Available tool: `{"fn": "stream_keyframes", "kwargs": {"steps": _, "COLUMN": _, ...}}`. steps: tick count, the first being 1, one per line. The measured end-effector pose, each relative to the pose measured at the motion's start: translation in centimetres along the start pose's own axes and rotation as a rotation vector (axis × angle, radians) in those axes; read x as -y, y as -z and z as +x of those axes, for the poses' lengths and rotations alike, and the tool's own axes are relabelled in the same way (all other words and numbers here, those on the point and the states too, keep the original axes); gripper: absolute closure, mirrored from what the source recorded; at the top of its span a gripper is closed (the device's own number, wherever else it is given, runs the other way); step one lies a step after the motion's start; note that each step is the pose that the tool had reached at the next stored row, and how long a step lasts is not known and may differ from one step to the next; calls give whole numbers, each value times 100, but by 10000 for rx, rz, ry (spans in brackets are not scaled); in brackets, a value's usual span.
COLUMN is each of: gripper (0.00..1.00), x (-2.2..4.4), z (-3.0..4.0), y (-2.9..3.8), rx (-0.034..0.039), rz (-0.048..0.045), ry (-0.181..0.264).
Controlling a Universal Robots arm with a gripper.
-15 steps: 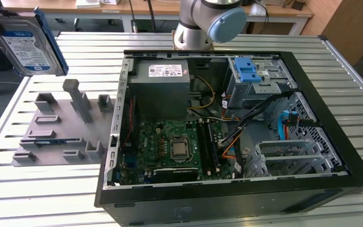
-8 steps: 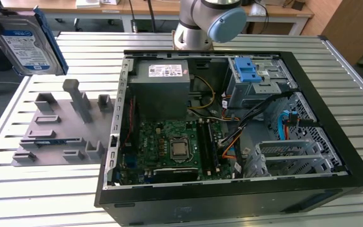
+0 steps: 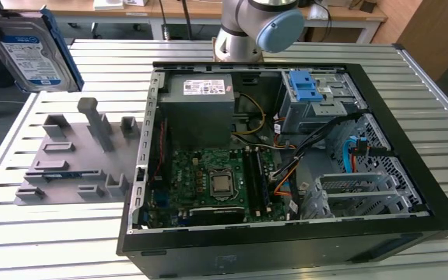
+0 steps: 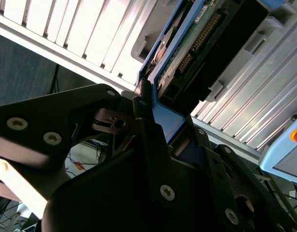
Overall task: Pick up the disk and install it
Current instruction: 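Pick up the disk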
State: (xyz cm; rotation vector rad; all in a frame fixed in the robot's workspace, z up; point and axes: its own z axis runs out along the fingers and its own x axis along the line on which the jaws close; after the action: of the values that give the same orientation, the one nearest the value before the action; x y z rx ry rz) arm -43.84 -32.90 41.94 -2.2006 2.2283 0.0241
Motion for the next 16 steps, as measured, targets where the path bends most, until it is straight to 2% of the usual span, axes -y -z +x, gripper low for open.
{"fn": "stream_keyframes", "kwargs": {"steps": 16, "gripper": 64, "x": 0, "z": -2, "y": 87, "rx": 1, "rz": 1, "ry": 0}}
